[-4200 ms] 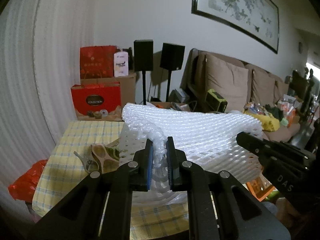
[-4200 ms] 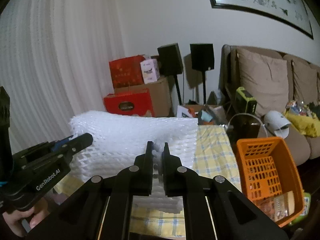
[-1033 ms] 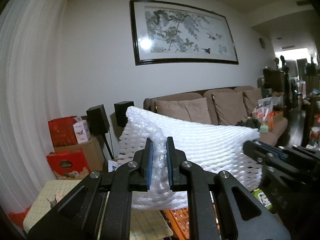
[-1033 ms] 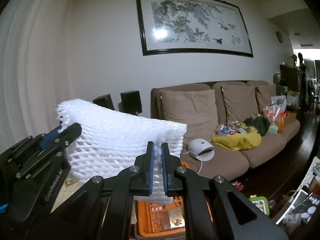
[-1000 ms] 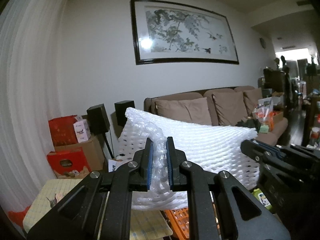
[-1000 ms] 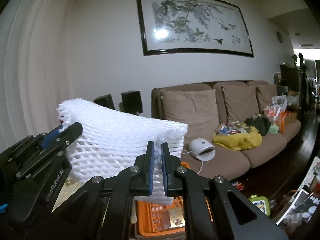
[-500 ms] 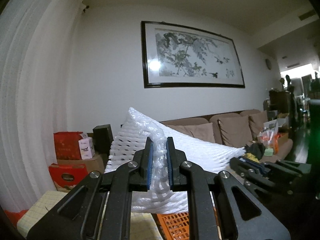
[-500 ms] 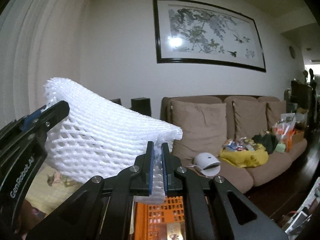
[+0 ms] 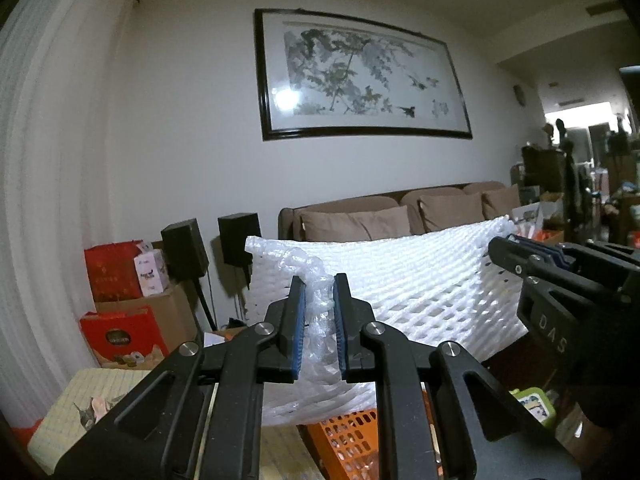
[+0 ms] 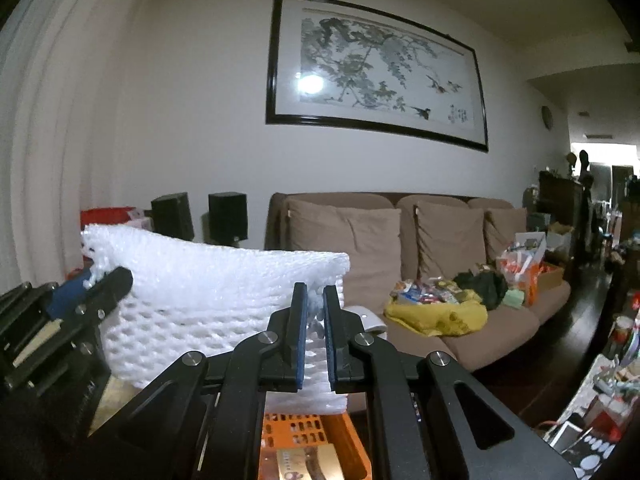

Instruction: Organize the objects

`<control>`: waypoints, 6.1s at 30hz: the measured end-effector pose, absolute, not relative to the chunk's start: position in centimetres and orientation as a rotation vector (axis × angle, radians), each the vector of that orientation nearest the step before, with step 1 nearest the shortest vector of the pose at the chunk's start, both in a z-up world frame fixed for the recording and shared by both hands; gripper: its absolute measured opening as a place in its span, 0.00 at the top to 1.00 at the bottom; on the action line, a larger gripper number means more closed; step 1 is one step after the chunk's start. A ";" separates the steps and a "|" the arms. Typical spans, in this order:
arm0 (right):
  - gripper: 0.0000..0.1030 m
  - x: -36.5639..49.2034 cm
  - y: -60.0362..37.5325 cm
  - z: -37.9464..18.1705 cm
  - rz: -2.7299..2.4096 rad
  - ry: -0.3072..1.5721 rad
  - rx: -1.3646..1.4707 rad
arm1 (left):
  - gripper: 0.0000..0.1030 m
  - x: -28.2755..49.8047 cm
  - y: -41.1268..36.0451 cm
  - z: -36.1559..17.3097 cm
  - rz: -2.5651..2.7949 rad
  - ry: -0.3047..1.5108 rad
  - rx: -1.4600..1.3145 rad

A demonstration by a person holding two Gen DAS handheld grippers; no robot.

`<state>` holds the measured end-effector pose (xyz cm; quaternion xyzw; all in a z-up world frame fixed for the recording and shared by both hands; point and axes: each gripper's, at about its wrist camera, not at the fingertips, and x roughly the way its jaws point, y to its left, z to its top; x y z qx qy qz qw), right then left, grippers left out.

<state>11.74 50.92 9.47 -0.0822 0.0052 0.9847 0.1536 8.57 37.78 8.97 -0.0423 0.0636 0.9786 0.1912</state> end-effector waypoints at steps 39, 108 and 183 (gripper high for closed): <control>0.96 8.8 54.2 6.5 2.827 0.156 -0.411 | 0.89 6.2 38.6 6.6 2.650 0.106 -0.229; 0.91 2.4 58.2 -1.9 2.993 0.813 -0.715 | 0.89 -1.4 37.3 -0.6 2.503 0.102 -0.731; 0.91 2.1 60.2 -4.1 2.746 0.493 -0.815 | 0.87 -3.0 42.2 -6.6 2.317 0.110 -0.986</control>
